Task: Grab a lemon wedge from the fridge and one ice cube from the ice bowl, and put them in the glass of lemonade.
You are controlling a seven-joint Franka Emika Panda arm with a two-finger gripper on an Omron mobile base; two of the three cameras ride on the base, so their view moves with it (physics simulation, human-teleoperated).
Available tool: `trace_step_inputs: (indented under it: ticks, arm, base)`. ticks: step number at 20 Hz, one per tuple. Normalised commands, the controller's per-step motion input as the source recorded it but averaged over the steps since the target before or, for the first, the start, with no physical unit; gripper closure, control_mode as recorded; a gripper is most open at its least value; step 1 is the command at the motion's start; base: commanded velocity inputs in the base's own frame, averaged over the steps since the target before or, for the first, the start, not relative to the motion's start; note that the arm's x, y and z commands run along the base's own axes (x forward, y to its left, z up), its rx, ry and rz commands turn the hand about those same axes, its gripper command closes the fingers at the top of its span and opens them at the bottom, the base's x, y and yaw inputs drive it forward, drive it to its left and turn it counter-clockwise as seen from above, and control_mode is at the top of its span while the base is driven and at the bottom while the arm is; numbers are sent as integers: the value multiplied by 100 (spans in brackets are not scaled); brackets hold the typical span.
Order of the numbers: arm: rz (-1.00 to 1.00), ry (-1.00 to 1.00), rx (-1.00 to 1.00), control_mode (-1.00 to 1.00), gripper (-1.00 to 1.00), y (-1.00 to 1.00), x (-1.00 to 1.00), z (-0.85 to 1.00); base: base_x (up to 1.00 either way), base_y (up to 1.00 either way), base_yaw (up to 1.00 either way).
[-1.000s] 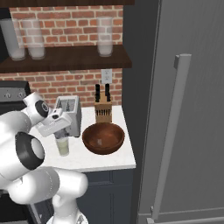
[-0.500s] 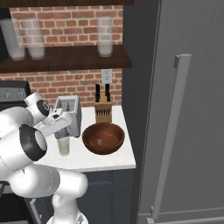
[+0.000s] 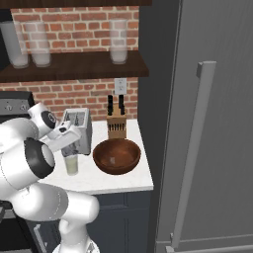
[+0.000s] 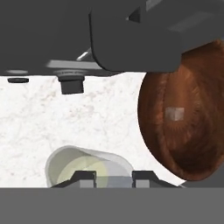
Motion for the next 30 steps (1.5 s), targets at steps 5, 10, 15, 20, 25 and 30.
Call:
trace_step_inputs:
  ticks: [5,10,15,20,25,30]
  arm:
    - [0,0,0,-100,100,0,0,10]
    - [0,0,0,-100,100,0,-3,14]
    - [0,0,0,-100,100,0,-20,18]
    - [0,0,0,-100,100,0,-52,11]
    - [0,0,0,-100,100,-1,-42,3]
    - [0,0,0,-100,100,-10,-1,0]
  base:
    - [0,0,0]
    - [0,0,0]
    - [0,0,0]
    - [0,0,0]
    - [0,0,0]
    - [0,0,0]
